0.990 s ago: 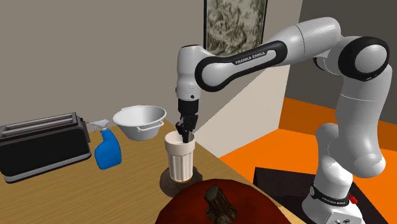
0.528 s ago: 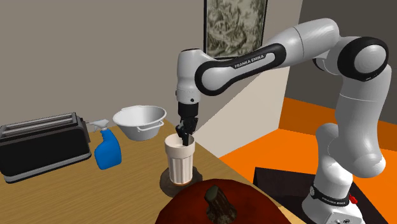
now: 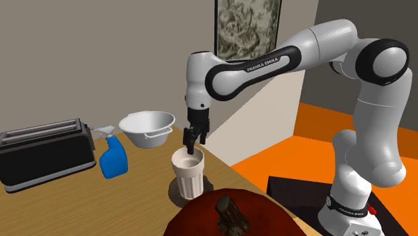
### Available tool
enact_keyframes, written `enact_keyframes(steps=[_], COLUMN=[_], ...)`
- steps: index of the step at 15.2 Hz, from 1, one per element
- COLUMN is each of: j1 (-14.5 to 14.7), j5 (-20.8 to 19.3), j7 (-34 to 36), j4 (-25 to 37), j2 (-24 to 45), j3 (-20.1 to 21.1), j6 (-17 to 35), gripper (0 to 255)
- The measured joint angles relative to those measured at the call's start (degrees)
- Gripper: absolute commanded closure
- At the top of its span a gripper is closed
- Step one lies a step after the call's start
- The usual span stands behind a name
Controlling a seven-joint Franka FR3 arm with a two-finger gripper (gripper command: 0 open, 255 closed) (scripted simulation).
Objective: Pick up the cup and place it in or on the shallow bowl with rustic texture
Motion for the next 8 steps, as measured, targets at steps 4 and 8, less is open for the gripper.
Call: enact_keyframes(steps=[4,8], j1=[-0.08,-0.19], j5=[-0.17,-0.2], j7=[0.27,0.14], j4=[4.58,5.57], j2=[-0.79,-1.33], j3=[-0.08,-0.19], j6=[-5.28,-6.89], gripper=[0,0])
